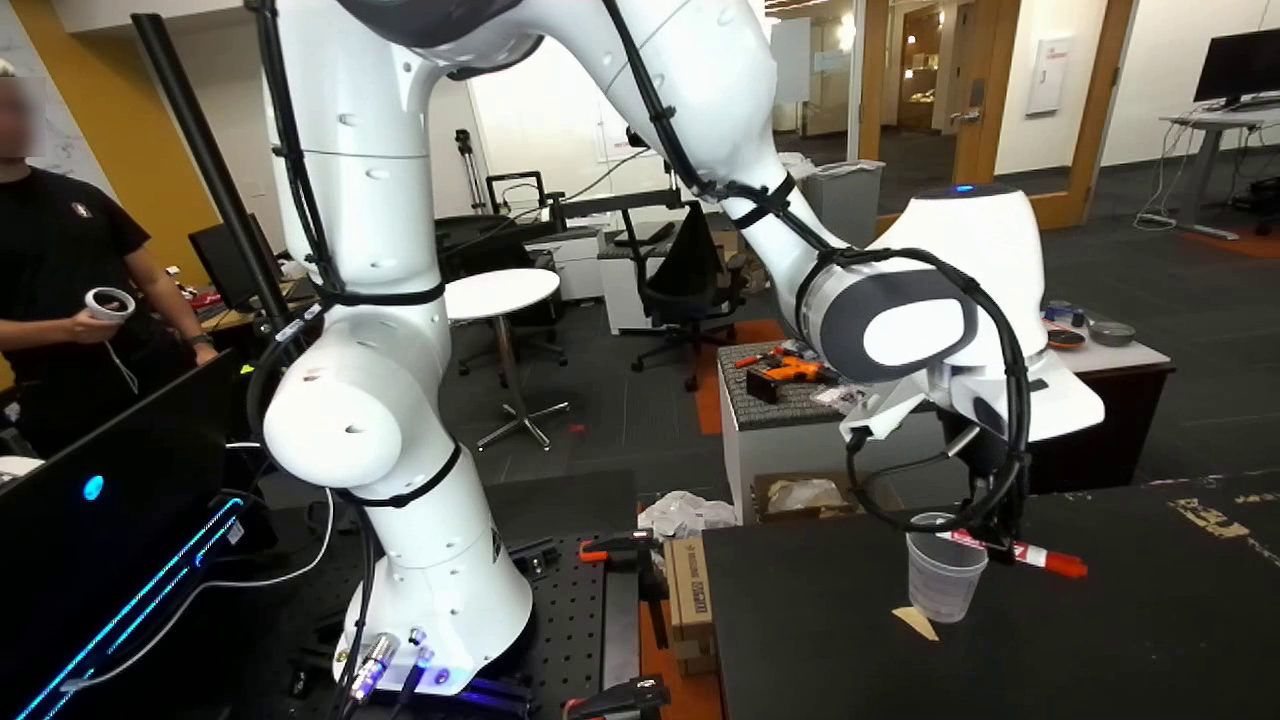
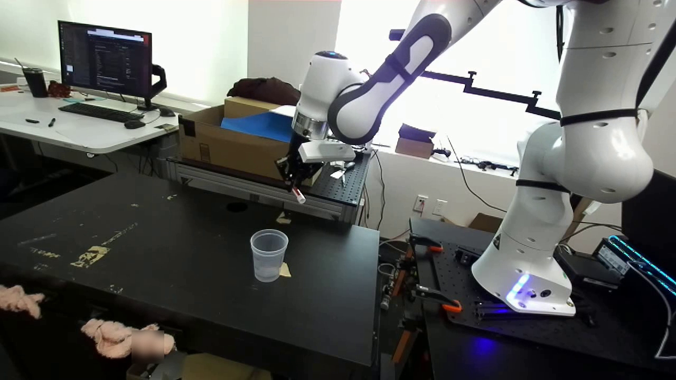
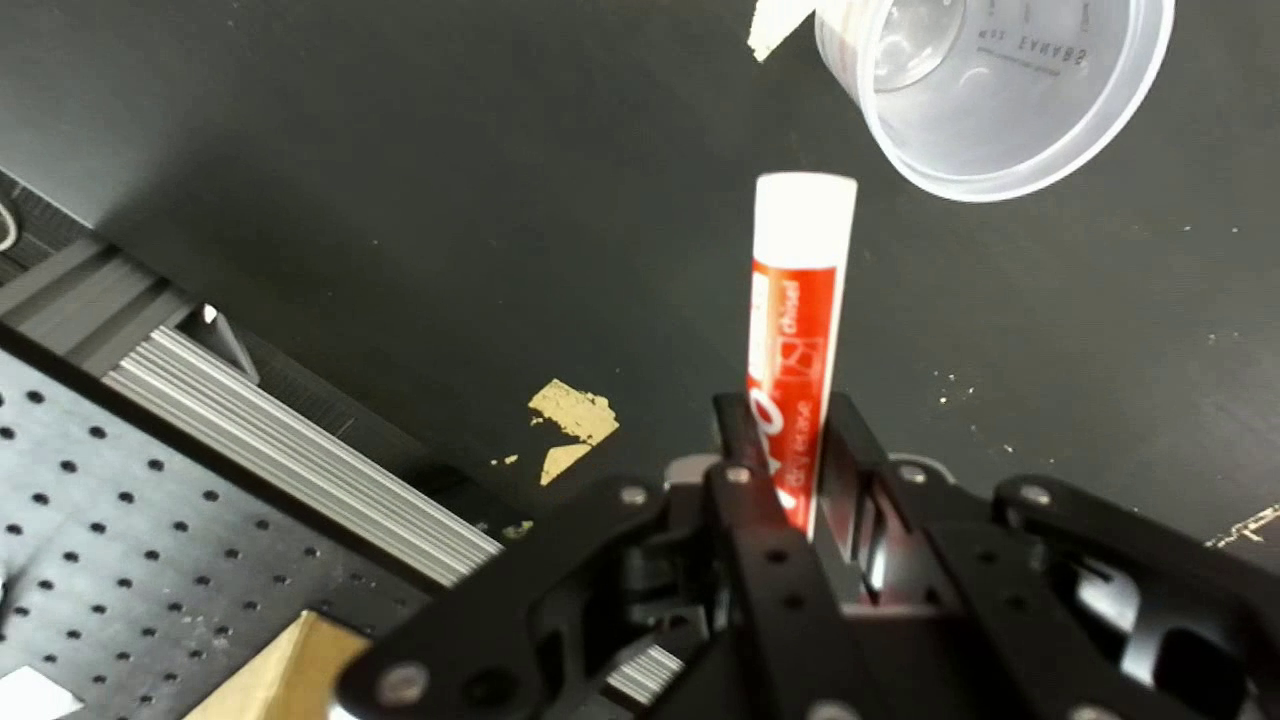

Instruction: Put the marker in the cup

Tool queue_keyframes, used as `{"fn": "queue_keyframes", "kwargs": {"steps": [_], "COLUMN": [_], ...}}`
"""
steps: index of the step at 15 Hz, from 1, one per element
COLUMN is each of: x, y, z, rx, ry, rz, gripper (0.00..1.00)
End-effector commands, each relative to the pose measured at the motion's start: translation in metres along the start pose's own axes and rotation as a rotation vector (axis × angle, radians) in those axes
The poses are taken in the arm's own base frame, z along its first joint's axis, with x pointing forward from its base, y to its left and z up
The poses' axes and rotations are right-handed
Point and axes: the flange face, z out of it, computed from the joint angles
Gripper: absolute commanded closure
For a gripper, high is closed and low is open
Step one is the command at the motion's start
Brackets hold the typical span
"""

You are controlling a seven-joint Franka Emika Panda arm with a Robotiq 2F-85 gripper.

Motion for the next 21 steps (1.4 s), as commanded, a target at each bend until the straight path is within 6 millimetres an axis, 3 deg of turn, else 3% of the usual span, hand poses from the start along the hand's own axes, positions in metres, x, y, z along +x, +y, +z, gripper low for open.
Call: {"fn": "queue_keyframes", "kwargs": {"steps": [1, 3, 13, 21], "x": [-0.012, -0.021, -0.031, -0.031], "y": [-0.022, -0.035, -0.064, -0.095], "z": [-0.007, -0.008, -0.026, -0.024], "rx": [-0.060, -0.101, -0.323, -0.284], "ry": [0.082, 0.138, 0.335, 0.494], "rz": [0.009, 0.010, -0.014, -0.104], "gripper": [0.95, 0.95, 0.95, 0.95]}}
